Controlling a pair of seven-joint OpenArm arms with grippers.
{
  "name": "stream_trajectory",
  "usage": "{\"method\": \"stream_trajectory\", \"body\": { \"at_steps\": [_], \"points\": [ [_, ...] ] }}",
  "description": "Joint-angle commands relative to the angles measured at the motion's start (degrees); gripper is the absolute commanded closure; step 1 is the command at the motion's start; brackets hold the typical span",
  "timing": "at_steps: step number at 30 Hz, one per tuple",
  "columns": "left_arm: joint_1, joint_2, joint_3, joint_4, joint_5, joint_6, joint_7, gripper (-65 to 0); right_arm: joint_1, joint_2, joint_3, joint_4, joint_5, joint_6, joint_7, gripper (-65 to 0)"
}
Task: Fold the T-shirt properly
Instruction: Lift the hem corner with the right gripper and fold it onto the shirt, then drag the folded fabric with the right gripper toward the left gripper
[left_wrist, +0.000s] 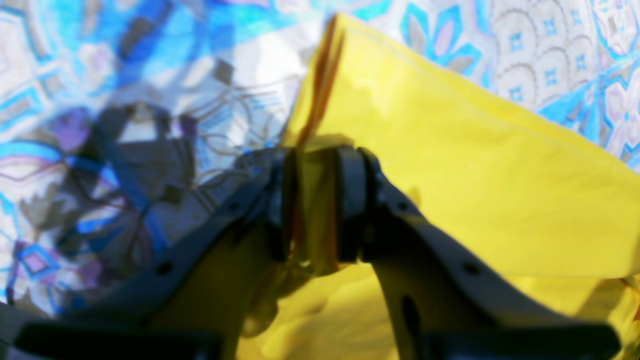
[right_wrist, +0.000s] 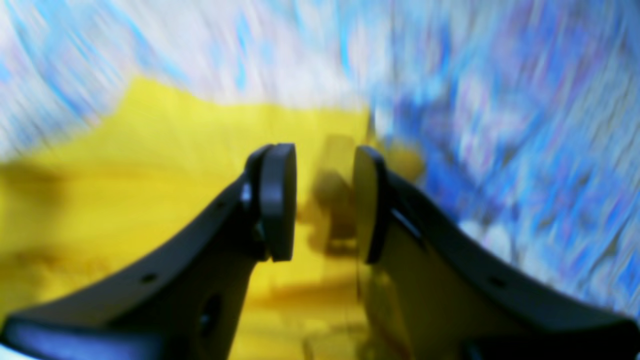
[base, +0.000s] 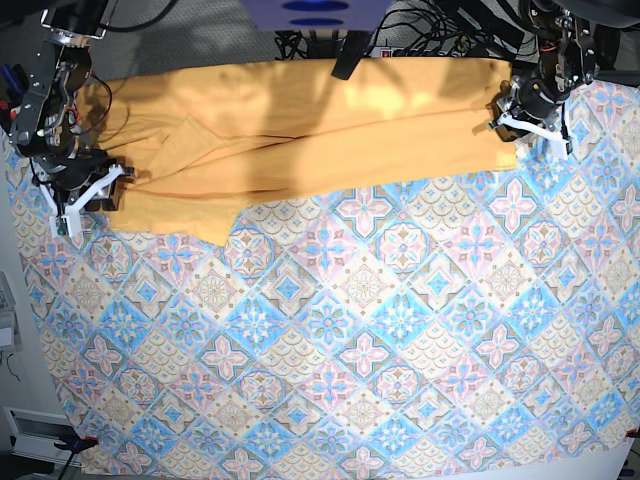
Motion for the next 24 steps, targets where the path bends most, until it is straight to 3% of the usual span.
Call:
{"method": "stream_trajectory", "body": {
  "at_steps": [1,9,18,24],
  "points": [
    [0.2,-0.9,-0.5,0.8,-0.4,-0.2,-0.6,-14.1,0.7,0.9,-0.8,1.3,1.1,0.3,1.7,-19.7],
    [0.2,-0.6,-0.5,0.7,-0.3,-0.2,-0.6,-14.1,0.3,0.4,-8.2,1.4,1.7,0.4,0.8,-19.7],
    [0.2,-0.6,-0.5,0.7,-0.3,-0.2,-0.6,-14.1,0.3,-0.8,-8.4,1.0,18.2,0.4,-3.1,-19.7],
    [0.2,-0.6,-0.5,0.7,-0.3,-0.2,-0.6,-14.1,0.7,-0.8,-8.2,0.8,16.2,0.5,-3.0,-19.7]
  ]
}}
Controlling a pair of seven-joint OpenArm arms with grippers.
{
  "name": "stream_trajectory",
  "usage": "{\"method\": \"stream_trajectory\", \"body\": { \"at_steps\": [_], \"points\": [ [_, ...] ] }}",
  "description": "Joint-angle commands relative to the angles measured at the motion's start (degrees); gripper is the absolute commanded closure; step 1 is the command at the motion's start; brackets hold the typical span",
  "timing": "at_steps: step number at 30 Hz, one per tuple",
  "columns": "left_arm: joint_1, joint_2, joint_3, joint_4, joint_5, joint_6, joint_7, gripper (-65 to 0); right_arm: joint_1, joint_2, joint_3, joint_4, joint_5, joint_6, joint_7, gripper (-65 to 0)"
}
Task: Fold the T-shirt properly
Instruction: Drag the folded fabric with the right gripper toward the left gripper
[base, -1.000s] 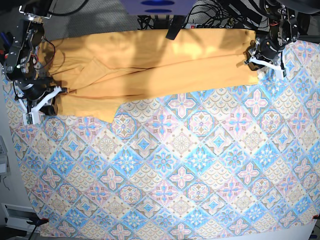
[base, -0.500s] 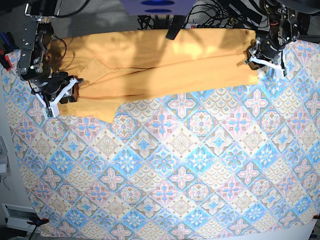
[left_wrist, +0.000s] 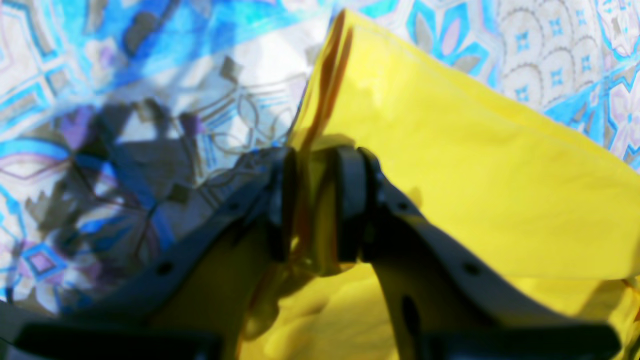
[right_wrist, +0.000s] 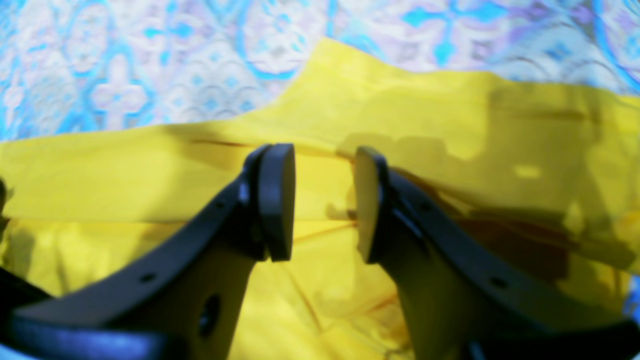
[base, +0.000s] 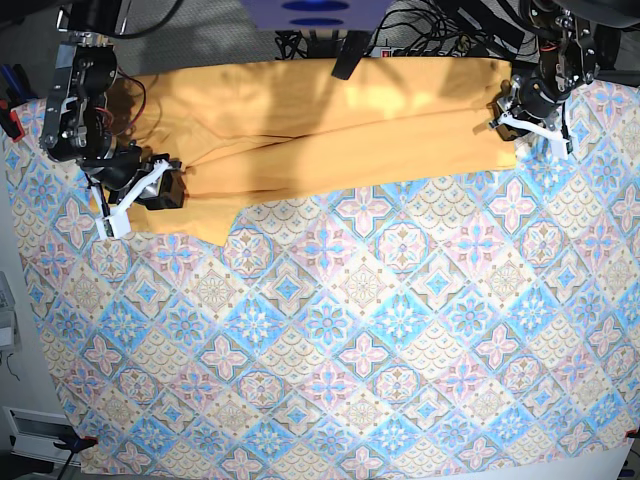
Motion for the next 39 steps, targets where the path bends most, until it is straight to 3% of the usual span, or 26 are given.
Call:
{"method": "stream_trajectory", "body": {
  "at_steps": [1,6,12,16,19,25,30,34,39],
  "points": [
    [0.2,-0.7,-0.5,0.7,-0.3,-0.2,-0.8,-14.1,0.5,0.8,0.4,-0.1,1.7,0.4,0.9,-19.7],
    [0.2,-0.6,-0.5,0.7,-0.3,-0.2,-0.8,-14.1,0.3,1.2,-0.1,-6.6,13.2,0.4,0.9,-19.7],
    [0.2,-0.6,-0.4,0.7,-0.3,-0.2,-0.8,-14.1,0.1,1.2,-0.1,-0.2,2.7,0.4,0.9,-19.6],
    [0.2,-0.6,-0.4,0.7,-0.3,-0.2,-0.8,-14.1,0.0,1.2,-0.3,1.3,1.9,0.4,-0.6,-19.7],
    [0.2,-0.6,-0.4,0.7,-0.3,-0.2,-0.8,-14.1,0.0,3.4,-3.3,4.7,-6.2,0.4,0.1,-19.7],
    [0.2,-0.6,-0.4,0.7,-0.3,-0.2,-0.8,-14.1,0.4,9.7,-20.9,9.2,-33.8,0.4,8.1,-19.7],
    [0.2,-0.6,-0.4,0.7,-0.3,-0.2,-0.8,-14.1,0.5,10.7,-32.9,8.0,-52.8,0.4,11.3,-19.7],
    [0.2,-0.6,-0.4,0.7,-0.3,-0.2,-0.8,-14.1,0.6,10.8,-35.5,4.9,-59.5,0.4,14.3,-19.7],
    [0.2,-0.6,-0.4,0.7,-0.3,-0.2,-0.8,-14.1,2.0,10.8,-35.7,3.1,-61.4,0.4,16.0,-19.6]
  ]
}}
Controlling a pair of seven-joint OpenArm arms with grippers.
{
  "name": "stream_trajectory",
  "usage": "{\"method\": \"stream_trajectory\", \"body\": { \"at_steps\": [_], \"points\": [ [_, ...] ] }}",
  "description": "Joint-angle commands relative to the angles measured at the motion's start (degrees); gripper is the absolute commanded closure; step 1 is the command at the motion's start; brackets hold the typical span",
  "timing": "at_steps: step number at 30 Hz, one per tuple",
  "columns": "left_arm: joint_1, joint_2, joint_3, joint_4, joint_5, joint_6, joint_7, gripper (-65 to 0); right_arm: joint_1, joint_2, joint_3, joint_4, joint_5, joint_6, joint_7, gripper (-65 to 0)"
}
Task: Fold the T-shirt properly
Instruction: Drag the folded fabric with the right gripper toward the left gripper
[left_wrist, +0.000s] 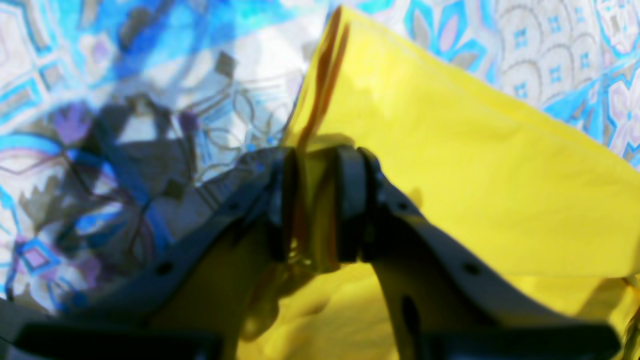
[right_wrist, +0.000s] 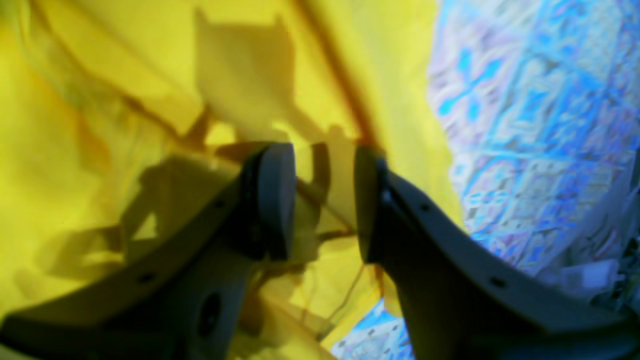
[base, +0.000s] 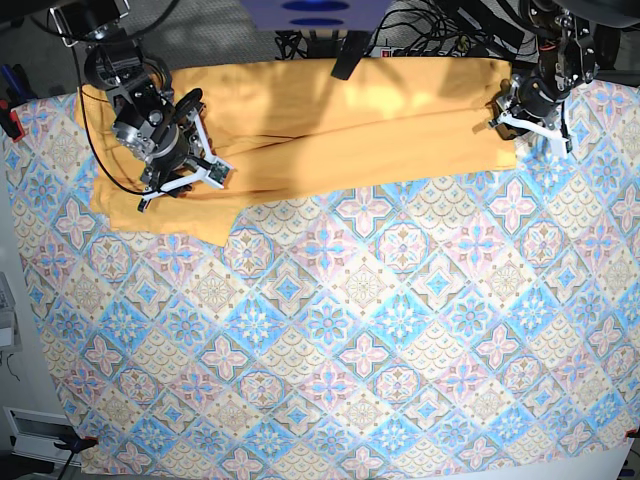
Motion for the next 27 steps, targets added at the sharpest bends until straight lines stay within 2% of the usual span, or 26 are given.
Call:
{"method": "stream_trajectory", "body": {
  "at_steps": [1,27],
  "points": [
    [0.2,-0.7,-0.4,0.7,-0.3,-0.2,-0.6,-14.1,1.8,0.5,0.3,1.0,-0.4,-0.6,1.0,-19.6],
    [0.2,-0.7,-0.4,0.7,-0.3,-0.2,-0.5,-14.1,6.2,0.3,0.3,-5.9,-0.4,-0.7,2.7,-19.3]
  ]
}}
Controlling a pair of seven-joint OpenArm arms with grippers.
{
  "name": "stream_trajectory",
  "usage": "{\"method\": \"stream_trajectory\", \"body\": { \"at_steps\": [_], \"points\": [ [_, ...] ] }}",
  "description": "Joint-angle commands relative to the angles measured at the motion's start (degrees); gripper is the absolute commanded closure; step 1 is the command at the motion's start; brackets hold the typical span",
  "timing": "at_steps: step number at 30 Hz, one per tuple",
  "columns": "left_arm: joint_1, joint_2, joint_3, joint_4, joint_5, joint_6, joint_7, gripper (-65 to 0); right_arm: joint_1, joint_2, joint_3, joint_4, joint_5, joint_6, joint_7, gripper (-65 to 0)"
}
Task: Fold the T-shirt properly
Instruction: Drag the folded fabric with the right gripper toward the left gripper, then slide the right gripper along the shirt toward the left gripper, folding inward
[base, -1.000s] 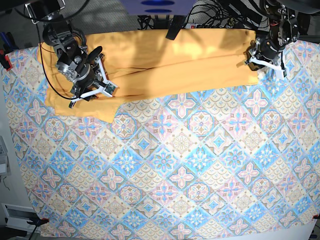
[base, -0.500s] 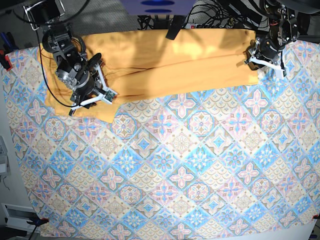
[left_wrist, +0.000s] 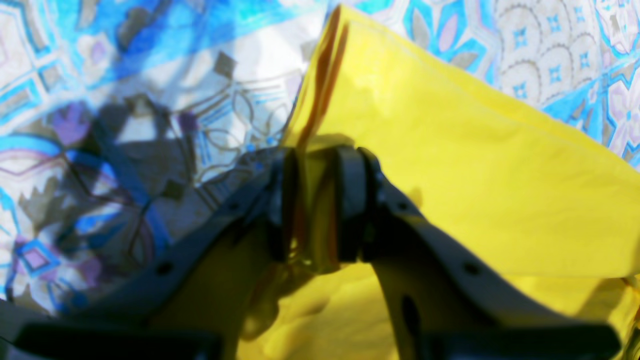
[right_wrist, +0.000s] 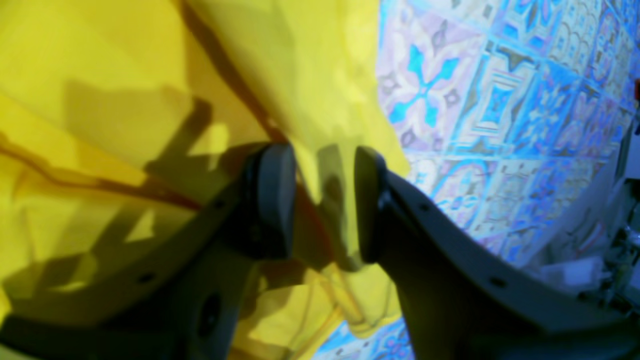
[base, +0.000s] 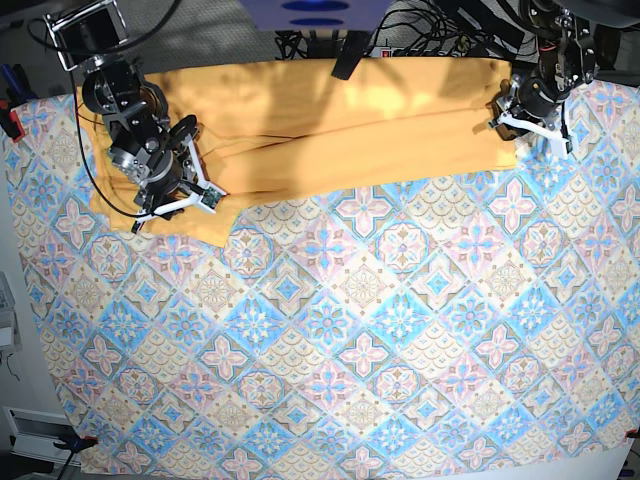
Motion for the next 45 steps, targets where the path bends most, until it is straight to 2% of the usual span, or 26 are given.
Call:
{"method": "stream_trajectory", "body": {
  "at_steps": [1,9,16,21,29,36,40,45],
  "points": [
    [0.2,-0.6,-0.4,0.7,-0.3,-0.2,-0.7,-14.1,0.6,0.5,0.3,0.8,-0.2,-0.4,0.5,-18.4],
    [0.2,-0.6,-0.4,0.7,-0.3,-0.2,-0.7,-14.1,2.1,0.5,0.2,-2.1,-0.1,-0.4,0.5,-13.0],
    [0.2,-0.6,-0.4,0.7,-0.3,-0.2,-0.7,-14.1,2.3,0.4,0.6,-0.5,-0.1,-0.4,0.5,0.0],
    [0.2,-0.6,-0.4,0.7,-0.3,-0.2,-0.7,-14.1,-1.1,0.8,0.7,5.6,-0.1,-0.4,0.3,0.0],
    [0.2,-0.6,-0.4,0.7,-0.3,-0.2,-0.7,-14.1,-9.1,0.8,5.7,12.2,-0.2,-0.3,0.2,0.0],
    [0.2,-0.7,-0.4,0.6,-0.3,-0.2,-0.9,-14.1,-14.5,0.9,9.5,13.4,-0.3,-0.3,0.5,0.0],
    [0.2,-0.9,-0.5,0.6,-0.3,-0.2,-1.0,-14.1,-16.5,2.7,9.9,15.0,-0.3,-0.3,0.5,0.0],
    [0.2,-0.9,-0.5,0.6,-0.3,-0.2,-1.0,-14.1,-16.6,2.9,9.0,14.3,-0.3,-0.3,0.5,-0.2]
  ]
}}
